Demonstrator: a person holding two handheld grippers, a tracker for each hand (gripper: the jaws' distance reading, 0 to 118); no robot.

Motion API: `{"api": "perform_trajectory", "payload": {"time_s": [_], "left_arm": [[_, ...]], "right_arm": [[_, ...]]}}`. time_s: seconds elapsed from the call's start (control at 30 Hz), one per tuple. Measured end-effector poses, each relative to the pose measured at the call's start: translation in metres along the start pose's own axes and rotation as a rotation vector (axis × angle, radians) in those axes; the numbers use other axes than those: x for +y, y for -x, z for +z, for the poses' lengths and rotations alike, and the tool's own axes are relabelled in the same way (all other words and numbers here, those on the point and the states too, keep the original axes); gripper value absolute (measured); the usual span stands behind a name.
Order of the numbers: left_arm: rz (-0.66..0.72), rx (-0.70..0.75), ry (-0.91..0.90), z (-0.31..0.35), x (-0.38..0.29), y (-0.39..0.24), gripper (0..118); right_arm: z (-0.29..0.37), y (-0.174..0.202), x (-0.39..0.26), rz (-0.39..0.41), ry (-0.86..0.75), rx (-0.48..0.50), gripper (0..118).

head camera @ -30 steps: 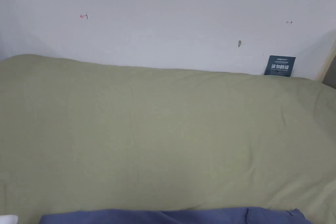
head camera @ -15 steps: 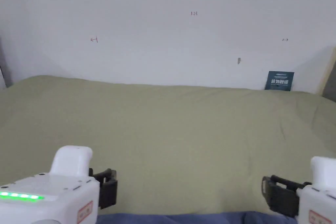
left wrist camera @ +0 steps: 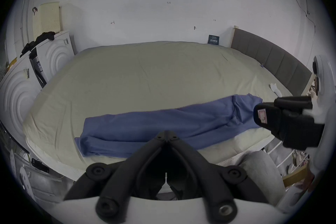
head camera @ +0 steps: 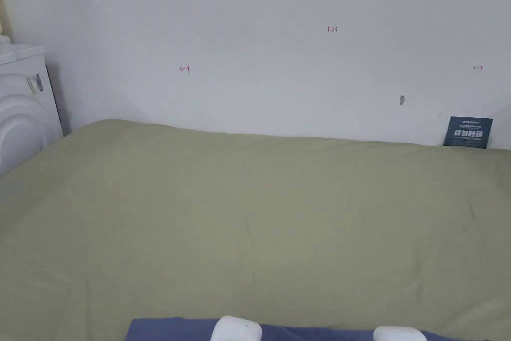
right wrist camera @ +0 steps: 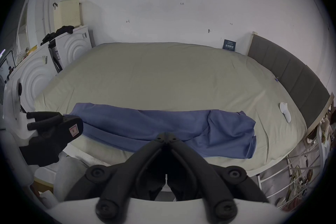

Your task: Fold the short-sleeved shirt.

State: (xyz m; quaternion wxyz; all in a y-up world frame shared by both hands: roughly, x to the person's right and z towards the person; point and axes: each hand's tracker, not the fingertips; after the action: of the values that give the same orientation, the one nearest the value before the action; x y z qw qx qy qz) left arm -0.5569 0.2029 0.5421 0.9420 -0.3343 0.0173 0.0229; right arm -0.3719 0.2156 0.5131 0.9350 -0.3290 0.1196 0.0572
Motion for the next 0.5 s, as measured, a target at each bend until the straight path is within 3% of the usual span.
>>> {"api": "perform_trajectory", "payload": {"time_s": [0.27, 0.4, 0.5], "left_arm": [[0.045, -0.016, -0.059, 0.006, 0.038, 0.022, 0], [0.183, -0.06, -0.058, 0.009, 0.068, 0.103, 0], [0.355, -0.115, 0.054, -0.006, 0.076, 0.183, 0]], "right_arm": [[0.001, -0.012, 0.024, -0.019, -0.043, -0.025, 1], [0.005, -0.04, 0.046, -0.039, -0.082, -0.024, 1], [0.004, -0.059, 0.055, -0.078, -0.1, -0.034, 1]]}}
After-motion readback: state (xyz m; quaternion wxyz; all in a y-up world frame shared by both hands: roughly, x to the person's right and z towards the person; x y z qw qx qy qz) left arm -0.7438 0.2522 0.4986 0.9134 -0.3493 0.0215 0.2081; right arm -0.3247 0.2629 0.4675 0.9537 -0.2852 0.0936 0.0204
